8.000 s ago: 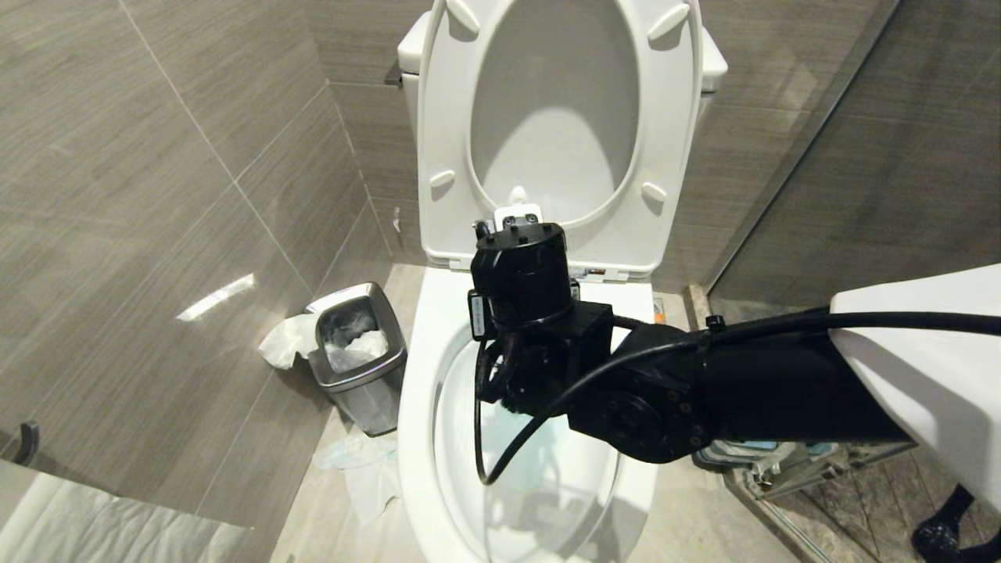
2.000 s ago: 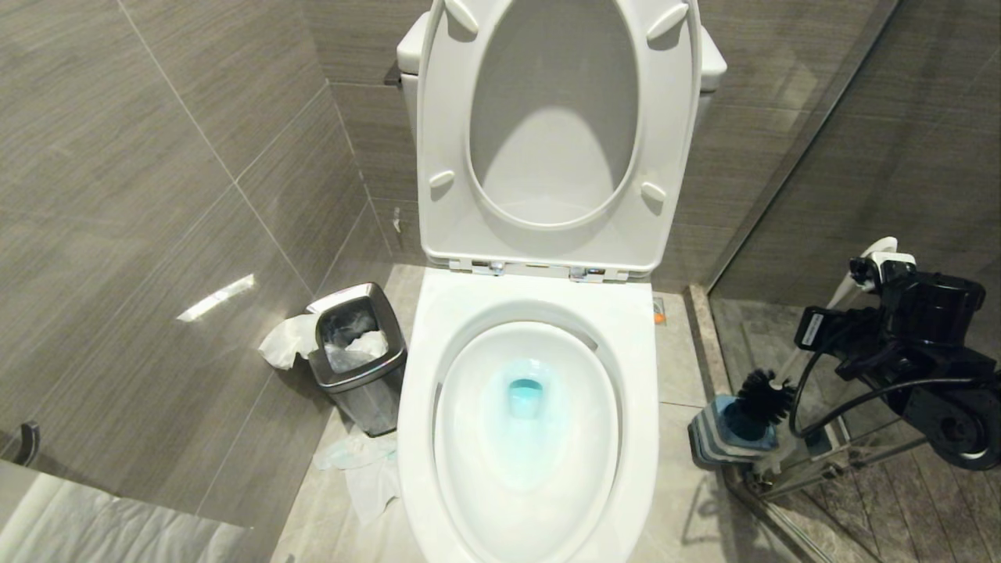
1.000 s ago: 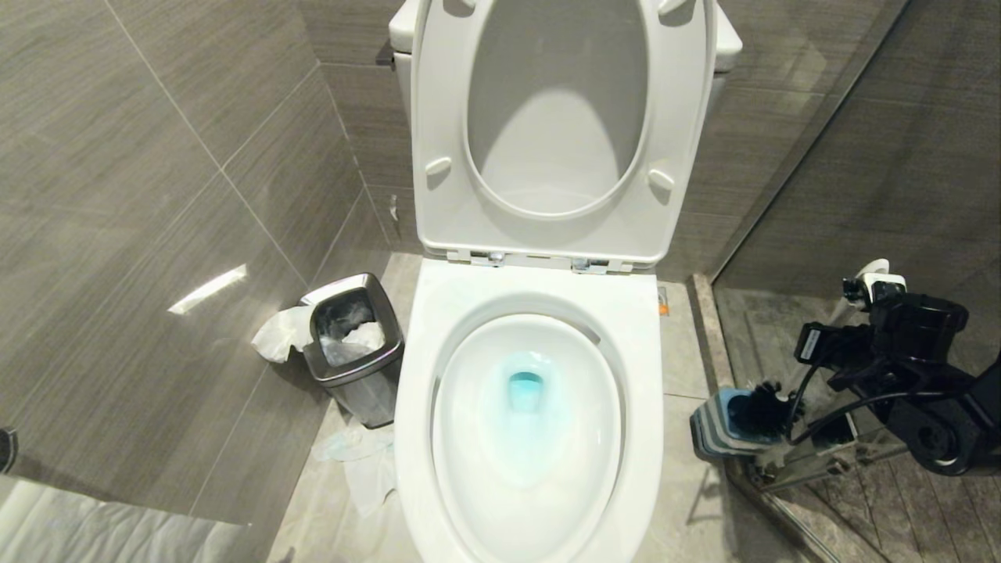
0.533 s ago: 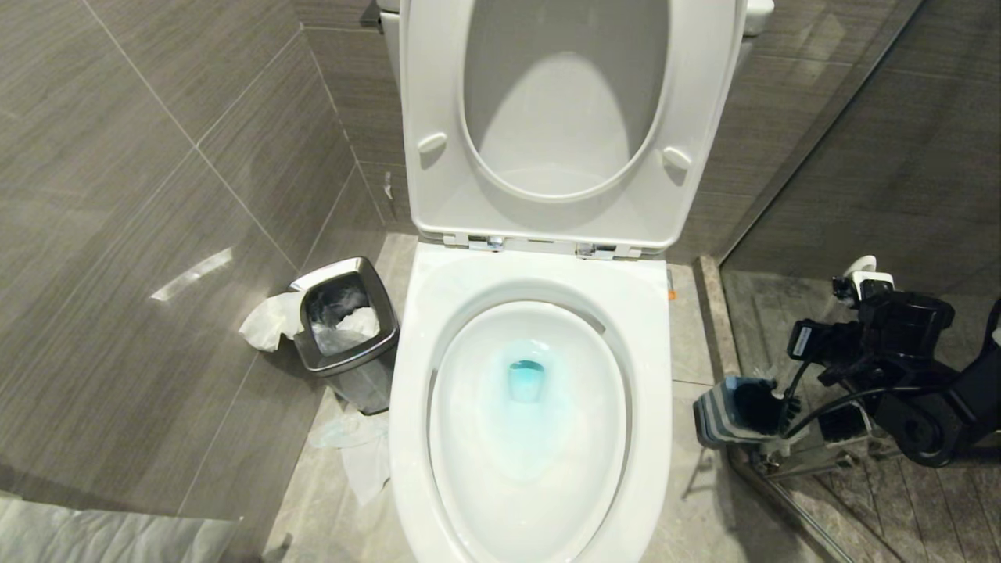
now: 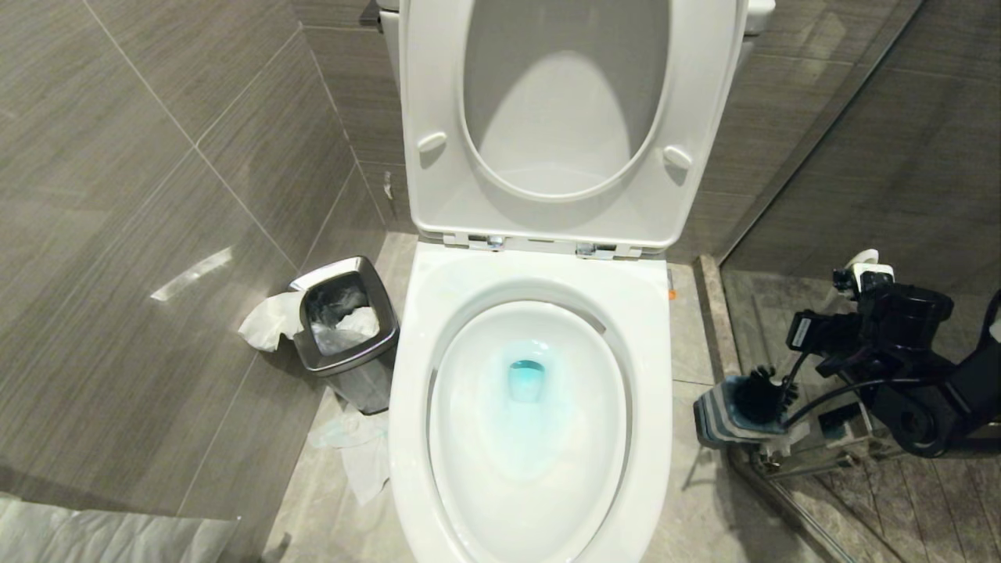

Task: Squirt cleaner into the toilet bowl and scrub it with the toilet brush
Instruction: Put the toilet brush back

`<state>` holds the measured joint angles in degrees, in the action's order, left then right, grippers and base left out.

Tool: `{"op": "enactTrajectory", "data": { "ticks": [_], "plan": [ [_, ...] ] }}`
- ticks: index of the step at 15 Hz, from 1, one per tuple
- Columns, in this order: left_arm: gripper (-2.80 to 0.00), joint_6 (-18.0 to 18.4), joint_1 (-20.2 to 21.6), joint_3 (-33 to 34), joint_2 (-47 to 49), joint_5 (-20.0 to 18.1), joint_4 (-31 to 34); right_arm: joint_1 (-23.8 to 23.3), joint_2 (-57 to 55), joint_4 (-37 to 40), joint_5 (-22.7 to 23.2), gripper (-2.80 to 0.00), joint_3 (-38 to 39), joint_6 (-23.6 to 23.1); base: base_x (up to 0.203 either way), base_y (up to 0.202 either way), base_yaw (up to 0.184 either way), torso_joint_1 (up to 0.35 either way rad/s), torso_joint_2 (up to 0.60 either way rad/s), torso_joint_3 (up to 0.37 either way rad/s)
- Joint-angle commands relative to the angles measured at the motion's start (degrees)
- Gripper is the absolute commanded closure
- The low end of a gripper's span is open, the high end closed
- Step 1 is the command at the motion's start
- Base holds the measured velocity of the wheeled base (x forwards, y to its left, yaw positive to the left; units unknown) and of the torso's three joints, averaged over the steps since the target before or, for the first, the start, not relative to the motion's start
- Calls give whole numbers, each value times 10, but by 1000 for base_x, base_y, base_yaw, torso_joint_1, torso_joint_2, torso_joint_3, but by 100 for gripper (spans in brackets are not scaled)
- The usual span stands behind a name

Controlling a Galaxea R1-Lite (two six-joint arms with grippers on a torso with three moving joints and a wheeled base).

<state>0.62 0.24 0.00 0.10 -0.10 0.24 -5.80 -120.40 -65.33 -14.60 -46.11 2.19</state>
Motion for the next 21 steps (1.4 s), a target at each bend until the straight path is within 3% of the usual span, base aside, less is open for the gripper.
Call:
{"op": "enactTrajectory", "data": {
  "ticks": [1,7,21],
  "plan": [
    [0,0,0,1,1,0,0,0,-6,-5,-1,0,-2,1,0,0,0,0,0,0],
    [0,3,0,0,1,-1,0,-1,-26,-8,-2,0,-12,3,0,0,0,0,0,0],
    [0,3,0,0,1,-2,1,-8,-95,-116,-2,0,32,-1,0,0,0,0,0,0]
  ]
}}
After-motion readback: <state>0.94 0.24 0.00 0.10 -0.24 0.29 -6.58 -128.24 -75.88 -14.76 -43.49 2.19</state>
